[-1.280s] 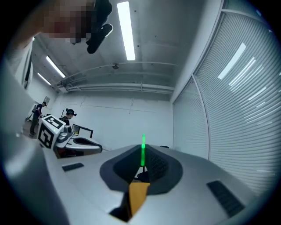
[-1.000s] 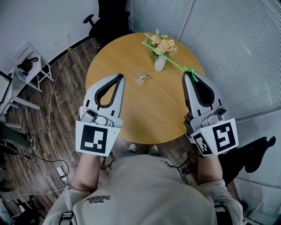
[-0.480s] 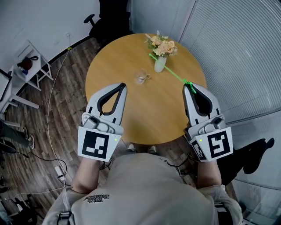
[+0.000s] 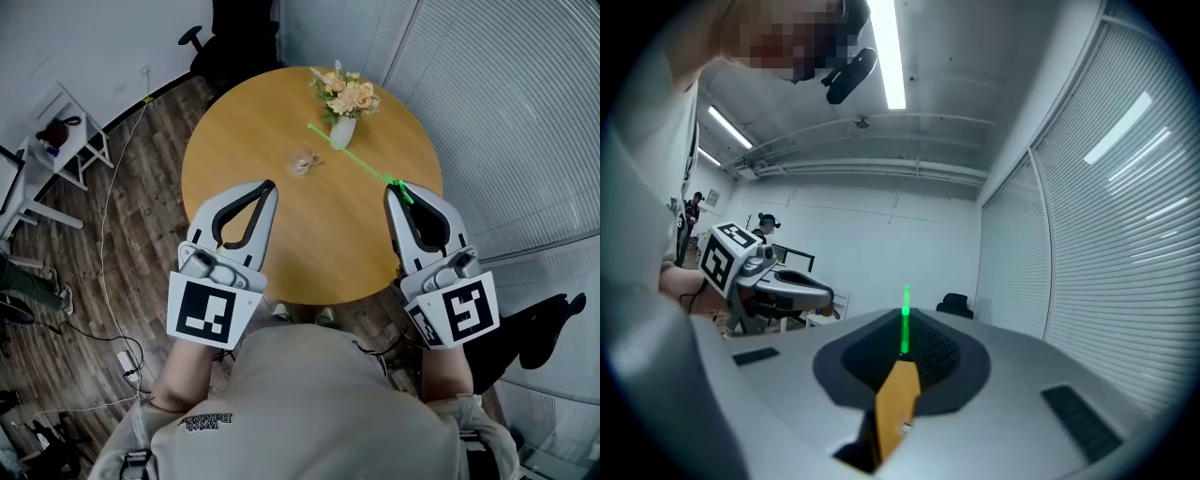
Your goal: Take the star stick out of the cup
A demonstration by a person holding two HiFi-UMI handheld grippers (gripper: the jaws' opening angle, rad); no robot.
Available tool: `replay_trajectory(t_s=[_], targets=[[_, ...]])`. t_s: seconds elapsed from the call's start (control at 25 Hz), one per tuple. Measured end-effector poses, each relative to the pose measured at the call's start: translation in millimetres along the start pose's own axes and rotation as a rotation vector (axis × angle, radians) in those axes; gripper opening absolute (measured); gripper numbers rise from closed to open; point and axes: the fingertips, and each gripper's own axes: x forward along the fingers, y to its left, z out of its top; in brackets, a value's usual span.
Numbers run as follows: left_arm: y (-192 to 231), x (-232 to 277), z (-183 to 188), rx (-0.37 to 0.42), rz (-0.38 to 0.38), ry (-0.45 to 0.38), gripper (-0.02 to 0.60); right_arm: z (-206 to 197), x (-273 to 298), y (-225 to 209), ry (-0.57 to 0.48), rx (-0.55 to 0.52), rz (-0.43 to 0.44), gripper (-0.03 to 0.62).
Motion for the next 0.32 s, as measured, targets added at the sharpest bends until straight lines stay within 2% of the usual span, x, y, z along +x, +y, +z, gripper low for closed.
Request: replay_trajectory(t_s=[0.32], targets=[[1.5,-2.8,-2.7,-0.021,0.003,-0.002,0.02,6.2,-2.5,-3.3,-0.042,0.065,-0.023,0.037]])
